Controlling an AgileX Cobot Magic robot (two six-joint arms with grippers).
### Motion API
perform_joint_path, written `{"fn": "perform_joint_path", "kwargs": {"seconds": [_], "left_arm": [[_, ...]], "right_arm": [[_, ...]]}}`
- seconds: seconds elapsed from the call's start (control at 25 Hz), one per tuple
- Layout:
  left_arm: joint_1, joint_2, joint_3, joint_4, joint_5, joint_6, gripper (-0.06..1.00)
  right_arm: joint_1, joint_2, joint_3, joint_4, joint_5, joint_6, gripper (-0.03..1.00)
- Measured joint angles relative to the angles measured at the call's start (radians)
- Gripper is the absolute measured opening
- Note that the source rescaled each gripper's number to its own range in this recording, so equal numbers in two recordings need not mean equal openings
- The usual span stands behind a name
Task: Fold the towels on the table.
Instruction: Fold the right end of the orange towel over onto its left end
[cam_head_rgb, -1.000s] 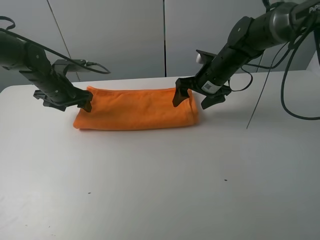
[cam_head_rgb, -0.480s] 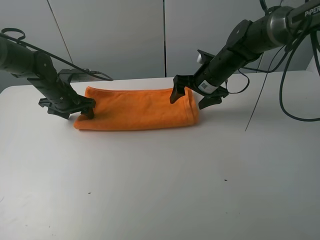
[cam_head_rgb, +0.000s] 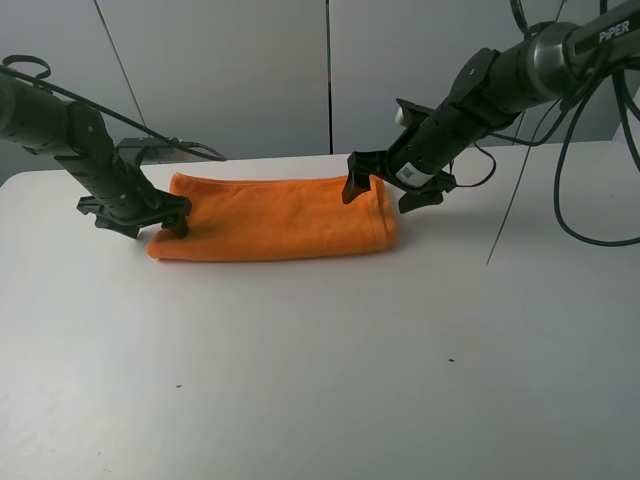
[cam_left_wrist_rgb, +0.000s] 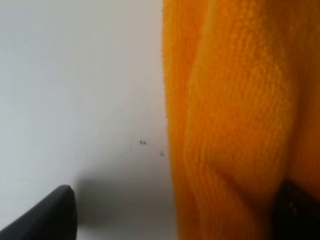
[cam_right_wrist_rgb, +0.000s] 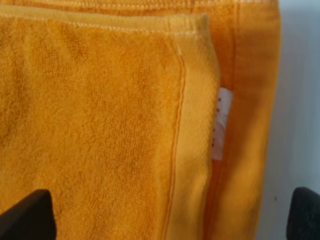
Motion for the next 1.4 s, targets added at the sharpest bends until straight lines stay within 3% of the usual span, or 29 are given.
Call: {"fn": "perform_joint_path", "kwargs": {"seconds": [0.28, 0.76, 1.4], "left_arm": [[0.000, 0.000, 0.000, 0.000, 0.004, 0.000, 1.00], [0.000, 0.000, 0.000, 0.000, 0.004, 0.000, 1.00], [0.002, 0.000, 0.000, 0.000, 0.004, 0.000, 1.00]], "right_arm": [[-0.057, 0.040, -0.006, 0.046, 0.052, -0.075, 1.00], [-0.059, 0.070, -0.024, 0.195, 0.062, -0.118, 1.00], [0.042, 0.080, -0.025, 0.260, 0.009, -0.140, 1.00]]}}
